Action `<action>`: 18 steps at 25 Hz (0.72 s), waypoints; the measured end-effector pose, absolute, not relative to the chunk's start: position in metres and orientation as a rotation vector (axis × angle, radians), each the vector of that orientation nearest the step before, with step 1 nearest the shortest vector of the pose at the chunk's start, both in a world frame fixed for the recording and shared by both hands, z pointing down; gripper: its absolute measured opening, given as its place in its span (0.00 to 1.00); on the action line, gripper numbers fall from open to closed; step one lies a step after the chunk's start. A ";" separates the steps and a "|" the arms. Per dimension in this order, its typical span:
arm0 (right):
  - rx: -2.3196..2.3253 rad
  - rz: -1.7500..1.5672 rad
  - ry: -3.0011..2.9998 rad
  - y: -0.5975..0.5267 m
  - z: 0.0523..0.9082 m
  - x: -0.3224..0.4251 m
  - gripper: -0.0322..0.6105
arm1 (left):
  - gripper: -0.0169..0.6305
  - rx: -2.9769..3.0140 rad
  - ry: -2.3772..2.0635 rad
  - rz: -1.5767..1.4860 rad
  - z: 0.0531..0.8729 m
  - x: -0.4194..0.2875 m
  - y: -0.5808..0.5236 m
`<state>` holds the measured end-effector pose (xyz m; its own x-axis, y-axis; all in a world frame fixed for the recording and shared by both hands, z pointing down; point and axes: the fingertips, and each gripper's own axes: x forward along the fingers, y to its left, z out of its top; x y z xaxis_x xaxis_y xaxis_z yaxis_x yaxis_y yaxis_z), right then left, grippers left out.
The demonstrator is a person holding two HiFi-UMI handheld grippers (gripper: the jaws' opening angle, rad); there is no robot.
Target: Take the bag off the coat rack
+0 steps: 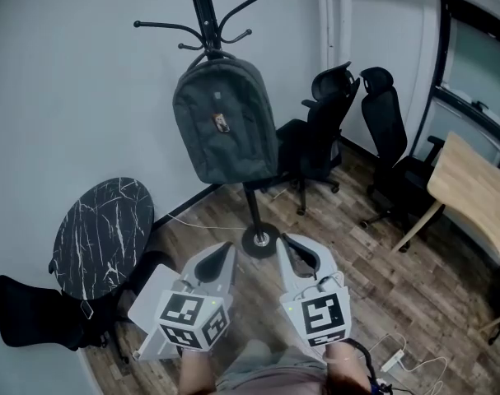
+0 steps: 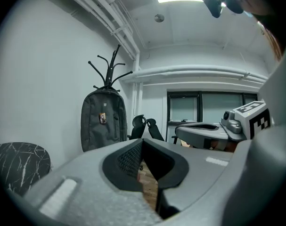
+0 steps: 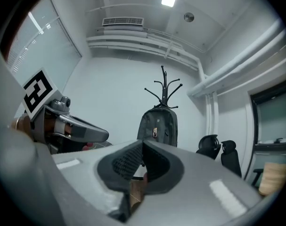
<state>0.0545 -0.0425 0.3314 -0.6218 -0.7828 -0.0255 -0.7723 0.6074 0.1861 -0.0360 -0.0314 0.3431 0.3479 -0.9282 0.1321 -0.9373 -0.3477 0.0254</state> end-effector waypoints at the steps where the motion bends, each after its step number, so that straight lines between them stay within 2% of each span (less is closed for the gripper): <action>1: 1.342 -0.286 -2.764 -0.044 0.332 0.054 0.05 | 0.04 2.493 -1.736 0.145 0.344 -0.037 -0.033; 18: 1.390 -0.297 -2.741 -0.124 0.332 0.025 0.05 | 0.04 2.426 -1.766 0.151 0.354 -0.088 -0.114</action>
<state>0.0246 -0.1240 0.3322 -0.5933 -0.8041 -0.0385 -0.7937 0.5762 0.1952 -0.0880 -0.1141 0.3542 0.3072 -0.9380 0.1605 -0.9516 -0.3029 0.0512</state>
